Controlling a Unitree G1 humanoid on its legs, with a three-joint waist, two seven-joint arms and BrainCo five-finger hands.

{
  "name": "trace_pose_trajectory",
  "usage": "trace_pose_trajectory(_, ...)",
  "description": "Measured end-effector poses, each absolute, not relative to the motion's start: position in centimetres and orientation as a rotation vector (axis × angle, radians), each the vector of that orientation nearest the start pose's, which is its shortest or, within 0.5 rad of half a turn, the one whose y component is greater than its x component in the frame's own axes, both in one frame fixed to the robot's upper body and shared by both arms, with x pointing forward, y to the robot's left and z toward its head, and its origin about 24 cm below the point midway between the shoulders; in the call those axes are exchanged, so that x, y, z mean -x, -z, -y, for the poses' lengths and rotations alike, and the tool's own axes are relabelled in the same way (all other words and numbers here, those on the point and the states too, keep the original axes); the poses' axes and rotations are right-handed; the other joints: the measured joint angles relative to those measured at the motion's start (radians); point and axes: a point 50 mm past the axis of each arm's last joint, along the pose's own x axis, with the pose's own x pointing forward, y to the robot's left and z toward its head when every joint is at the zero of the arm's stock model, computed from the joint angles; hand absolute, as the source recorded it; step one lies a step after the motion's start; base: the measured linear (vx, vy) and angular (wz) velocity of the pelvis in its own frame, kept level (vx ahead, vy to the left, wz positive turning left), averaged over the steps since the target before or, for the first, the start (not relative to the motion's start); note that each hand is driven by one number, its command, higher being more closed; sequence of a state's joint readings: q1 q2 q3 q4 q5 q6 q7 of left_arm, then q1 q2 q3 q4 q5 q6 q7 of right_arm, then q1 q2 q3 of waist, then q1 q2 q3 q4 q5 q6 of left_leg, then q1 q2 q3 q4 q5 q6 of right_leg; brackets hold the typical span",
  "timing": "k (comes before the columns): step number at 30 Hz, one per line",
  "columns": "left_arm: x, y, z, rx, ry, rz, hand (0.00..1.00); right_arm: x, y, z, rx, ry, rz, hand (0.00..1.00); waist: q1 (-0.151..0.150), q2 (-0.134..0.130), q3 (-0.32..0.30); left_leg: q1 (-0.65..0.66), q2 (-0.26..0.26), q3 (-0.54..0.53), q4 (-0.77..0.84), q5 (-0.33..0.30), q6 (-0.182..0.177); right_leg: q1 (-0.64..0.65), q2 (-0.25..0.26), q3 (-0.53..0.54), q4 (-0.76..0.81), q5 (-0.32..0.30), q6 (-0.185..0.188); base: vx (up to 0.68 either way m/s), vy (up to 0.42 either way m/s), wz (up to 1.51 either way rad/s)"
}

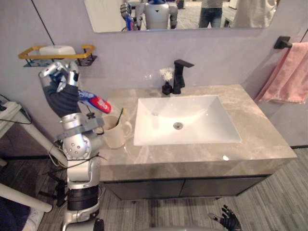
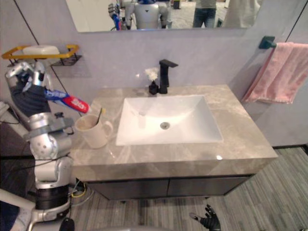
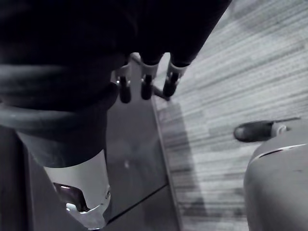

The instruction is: Organize washtable

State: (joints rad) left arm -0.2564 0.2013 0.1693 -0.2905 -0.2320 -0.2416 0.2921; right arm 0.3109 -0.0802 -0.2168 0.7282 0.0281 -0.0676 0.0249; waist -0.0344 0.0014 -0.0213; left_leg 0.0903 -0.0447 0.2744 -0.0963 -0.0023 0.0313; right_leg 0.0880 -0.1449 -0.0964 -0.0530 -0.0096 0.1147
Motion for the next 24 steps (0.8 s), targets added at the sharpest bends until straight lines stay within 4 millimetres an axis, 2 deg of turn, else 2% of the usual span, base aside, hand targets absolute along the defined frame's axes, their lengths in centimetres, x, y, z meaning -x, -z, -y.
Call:
trace_pose_trajectory(7, -26.1, -18.7, -21.2, 0.12, -0.314, 0.722, 1.0, -6.8, 13.9, 22.7, -0.019, 0.313, -0.945, 0.0, -0.003, -0.012, 0.006, -0.002, 0.001, 0.002, 0.0, 0.0, 0.0, -0.003, 0.001, 0.002, 0.0, 0.0, 0.0, 0.0, 0.0, 0.0)
trace_pose_trajectory(11, -26.1, -17.3, -21.5, 0.092, -0.314, 0.652, 1.0, -6.8, 14.0, 22.7, -0.019, 0.313, -0.946, 0.0, -0.003, -0.013, 0.007, -0.004, 0.002, 0.004, 0.0, 0.0, 0.0, -0.005, 0.002, 0.004, -0.001, 0.0, 0.0, 0.0, 0.0, 0.0)
trace_pose_trajectory(18, -26.1, -16.5, -21.6, 0.051, -0.327, 0.617, 1.0, -6.9, 13.9, 22.7, -0.018, 0.309, -0.945, 0.0, -0.002, -0.02, 0.011, -0.007, 0.003, 0.009, 0.0, -0.001, -0.001, -0.011, 0.002, 0.007, -0.001, 0.0, 0.0, 0.0, 0.0, -0.01)
trace_pose_trajectory(19, -26.1, -16.4, -21.7, 0.044, -0.328, 0.613, 0.0, -6.9, 13.9, 22.7, -0.018, 0.309, -0.944, 0.0, -0.002, -0.02, 0.011, -0.008, 0.003, 0.011, 0.0, -0.001, -0.001, -0.012, 0.003, 0.01, -0.001, 0.0, 0.0, 0.0, 0.0, -0.05)
trace_pose_trajectory(24, -26.4, -15.5, -21.9, -0.007, -0.32, 0.566, 0.0, -7.2, 13.9, 22.7, -0.016, 0.304, -0.935, 0.0, -0.001, -0.02, 0.011, -0.008, 0.004, 0.015, 0.0, 0.0, 0.0, -0.012, 0.004, 0.011, -0.004, 0.0, 0.0, 0.0, 0.0, -0.02)
